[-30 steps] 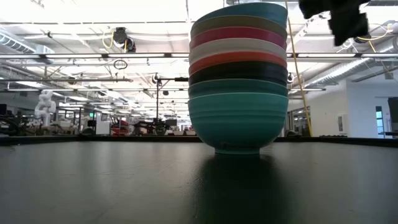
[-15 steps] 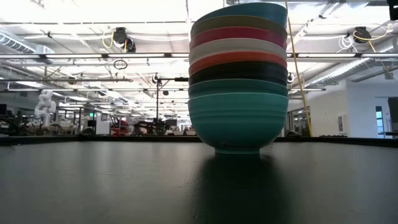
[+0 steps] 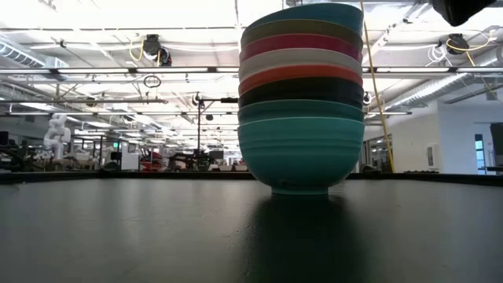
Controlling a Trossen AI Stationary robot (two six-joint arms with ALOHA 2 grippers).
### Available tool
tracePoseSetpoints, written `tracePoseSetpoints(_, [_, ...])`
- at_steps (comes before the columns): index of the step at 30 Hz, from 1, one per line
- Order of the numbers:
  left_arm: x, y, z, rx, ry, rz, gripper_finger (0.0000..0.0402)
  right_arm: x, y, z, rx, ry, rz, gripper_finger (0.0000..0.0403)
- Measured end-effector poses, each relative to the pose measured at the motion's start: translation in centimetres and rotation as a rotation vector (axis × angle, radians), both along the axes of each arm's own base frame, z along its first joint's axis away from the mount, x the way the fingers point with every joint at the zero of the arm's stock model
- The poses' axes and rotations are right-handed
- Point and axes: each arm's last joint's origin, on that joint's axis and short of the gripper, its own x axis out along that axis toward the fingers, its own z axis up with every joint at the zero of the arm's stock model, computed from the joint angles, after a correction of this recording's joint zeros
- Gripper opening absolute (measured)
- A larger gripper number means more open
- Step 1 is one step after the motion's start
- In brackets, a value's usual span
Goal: Nest bowls inside each other
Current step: Stack the light orange bowl on the blue bowl
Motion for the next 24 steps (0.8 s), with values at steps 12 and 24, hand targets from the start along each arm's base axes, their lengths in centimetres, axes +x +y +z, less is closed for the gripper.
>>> tracePoseSetpoints(12, [0.0, -0.1, 0.0, -0.009, -0.001, -0.027, 0.025, 0.7, 1.7, -1.4, -0.022, -0.034, -0.041, 0.0127])
tracePoseSetpoints(24, [0.0, -0.1, 0.0, -0.009, -0.002, -0.031, 0.025, 1.0, 1.9, -1.5, -0.025, -0.051, -0.074, 0.0127])
